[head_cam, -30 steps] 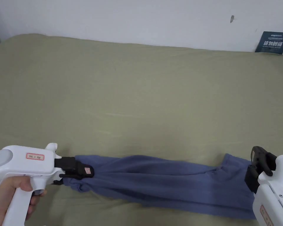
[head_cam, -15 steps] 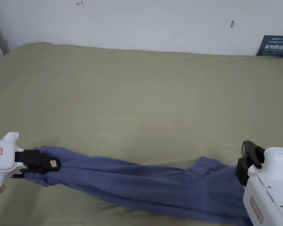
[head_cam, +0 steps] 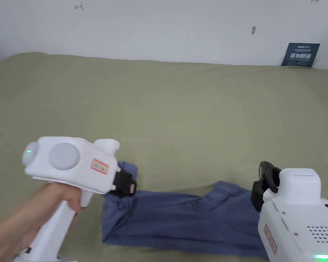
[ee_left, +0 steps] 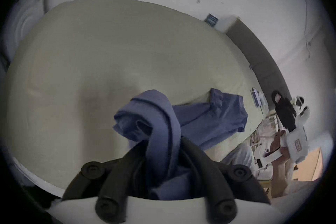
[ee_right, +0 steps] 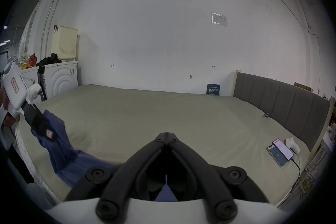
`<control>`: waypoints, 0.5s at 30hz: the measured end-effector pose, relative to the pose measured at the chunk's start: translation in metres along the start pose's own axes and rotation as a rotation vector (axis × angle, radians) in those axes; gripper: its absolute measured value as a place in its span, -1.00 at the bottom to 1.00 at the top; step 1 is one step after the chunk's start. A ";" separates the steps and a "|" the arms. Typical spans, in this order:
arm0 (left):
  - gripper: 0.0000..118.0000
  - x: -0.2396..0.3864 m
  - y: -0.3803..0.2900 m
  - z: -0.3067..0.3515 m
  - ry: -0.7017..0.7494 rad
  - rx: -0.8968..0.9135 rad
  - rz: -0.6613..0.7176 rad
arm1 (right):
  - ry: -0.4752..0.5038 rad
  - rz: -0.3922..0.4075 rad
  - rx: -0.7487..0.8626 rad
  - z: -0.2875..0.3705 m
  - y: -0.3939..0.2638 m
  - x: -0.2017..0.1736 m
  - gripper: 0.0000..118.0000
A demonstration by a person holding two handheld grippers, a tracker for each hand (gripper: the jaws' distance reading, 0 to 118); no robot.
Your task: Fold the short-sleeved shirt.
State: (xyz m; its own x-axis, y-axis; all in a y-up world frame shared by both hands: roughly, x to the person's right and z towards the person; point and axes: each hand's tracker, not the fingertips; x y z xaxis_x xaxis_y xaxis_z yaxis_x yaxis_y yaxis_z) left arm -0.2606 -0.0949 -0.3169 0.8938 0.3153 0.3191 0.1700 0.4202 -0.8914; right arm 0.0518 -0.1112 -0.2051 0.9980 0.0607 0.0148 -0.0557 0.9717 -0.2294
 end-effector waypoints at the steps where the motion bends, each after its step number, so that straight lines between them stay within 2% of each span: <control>1: -0.81 0.010 0.002 -0.011 0.009 -0.013 -0.024 | -0.002 -0.003 -0.001 0.000 0.000 0.001 -1.00; 4: -0.81 0.030 0.009 -0.050 0.041 -0.056 -0.052 | -0.009 -0.005 -0.006 0.000 -0.001 0.004 -1.00; 6: -0.78 0.045 0.008 -0.076 0.116 -0.080 -0.098 | -0.011 -0.009 -0.012 0.000 -0.002 0.007 -1.00; 7: -0.53 0.050 0.007 -0.088 0.115 -0.095 -0.109 | -0.014 -0.008 -0.014 0.000 -0.002 0.008 -1.00; 8: 0.30 0.052 0.005 -0.096 0.093 -0.105 -0.098 | -0.017 -0.006 -0.016 0.000 -0.003 0.009 -1.00; 9: 0.93 0.052 0.003 -0.105 0.064 -0.119 -0.094 | -0.020 -0.005 -0.019 0.000 -0.003 0.010 -1.00; 10: 1.00 0.053 0.000 -0.109 0.027 -0.123 -0.081 | -0.023 -0.007 -0.022 0.000 -0.004 0.011 -1.00; 11: 0.83 0.051 -0.004 -0.100 0.018 -0.055 -0.065 | -0.026 -0.011 -0.024 0.000 -0.004 0.013 -1.00; 14: 0.63 0.035 -0.009 -0.073 -0.051 0.013 0.019 | -0.032 -0.014 -0.034 -0.002 -0.006 0.018 -1.00; 15: 0.43 0.025 -0.012 -0.060 -0.084 0.051 0.068 | -0.031 -0.021 -0.039 -0.002 -0.006 0.019 -1.00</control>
State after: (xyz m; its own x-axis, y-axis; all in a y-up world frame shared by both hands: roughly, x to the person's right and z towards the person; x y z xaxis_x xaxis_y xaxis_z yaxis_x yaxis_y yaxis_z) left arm -0.2156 -0.1433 -0.3180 0.8644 0.4133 0.2863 0.0873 0.4375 -0.8950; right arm 0.0716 -0.1164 -0.2057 0.9976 0.0480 0.0501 -0.0330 0.9634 -0.2662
